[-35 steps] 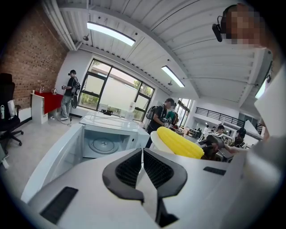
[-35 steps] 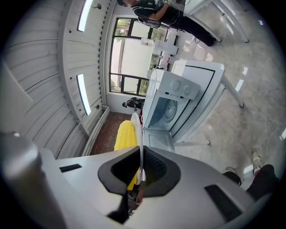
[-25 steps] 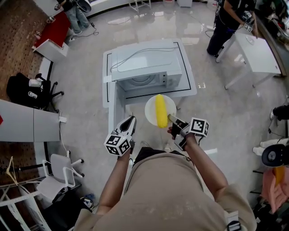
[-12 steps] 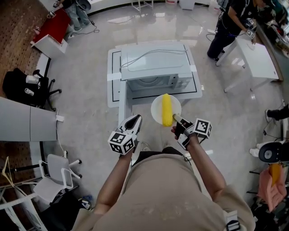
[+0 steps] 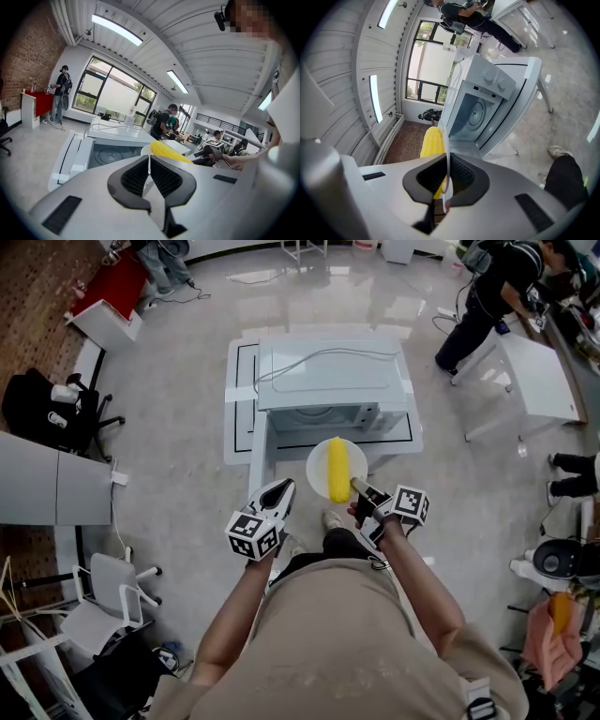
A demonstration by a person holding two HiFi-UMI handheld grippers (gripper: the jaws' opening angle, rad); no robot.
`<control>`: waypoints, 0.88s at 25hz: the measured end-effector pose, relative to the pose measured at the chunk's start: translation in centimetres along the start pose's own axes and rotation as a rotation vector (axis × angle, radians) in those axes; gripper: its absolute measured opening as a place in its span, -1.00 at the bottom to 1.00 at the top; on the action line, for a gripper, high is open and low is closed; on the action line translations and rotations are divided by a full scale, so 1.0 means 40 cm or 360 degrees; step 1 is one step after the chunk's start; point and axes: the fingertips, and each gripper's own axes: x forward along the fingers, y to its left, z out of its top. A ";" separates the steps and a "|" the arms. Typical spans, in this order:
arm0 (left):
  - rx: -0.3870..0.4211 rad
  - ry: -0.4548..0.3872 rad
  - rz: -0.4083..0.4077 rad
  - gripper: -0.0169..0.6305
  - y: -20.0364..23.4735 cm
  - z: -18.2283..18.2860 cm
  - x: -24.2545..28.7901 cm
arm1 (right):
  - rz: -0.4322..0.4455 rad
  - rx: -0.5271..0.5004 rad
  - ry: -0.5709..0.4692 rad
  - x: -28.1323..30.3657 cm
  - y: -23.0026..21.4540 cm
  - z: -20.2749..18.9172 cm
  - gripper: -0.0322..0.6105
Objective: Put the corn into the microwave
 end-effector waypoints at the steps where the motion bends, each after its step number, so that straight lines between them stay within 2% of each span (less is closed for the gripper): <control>1: -0.0020 0.0001 0.0017 -0.94 0.004 0.002 0.010 | -0.0008 -0.0014 0.0024 0.010 -0.003 0.012 -0.86; 6: -0.0056 0.0043 0.0094 -0.94 0.024 -0.017 0.073 | -0.0027 -0.0080 0.0122 0.063 -0.028 0.081 -0.86; 12: -0.0015 0.0037 0.0189 -0.94 0.073 -0.037 0.144 | -0.0015 -0.0091 0.0214 0.131 -0.076 0.129 -0.86; 22: -0.0005 0.0052 0.0301 -0.94 0.119 -0.071 0.229 | -0.0030 -0.0096 0.0278 0.221 -0.204 0.188 -0.86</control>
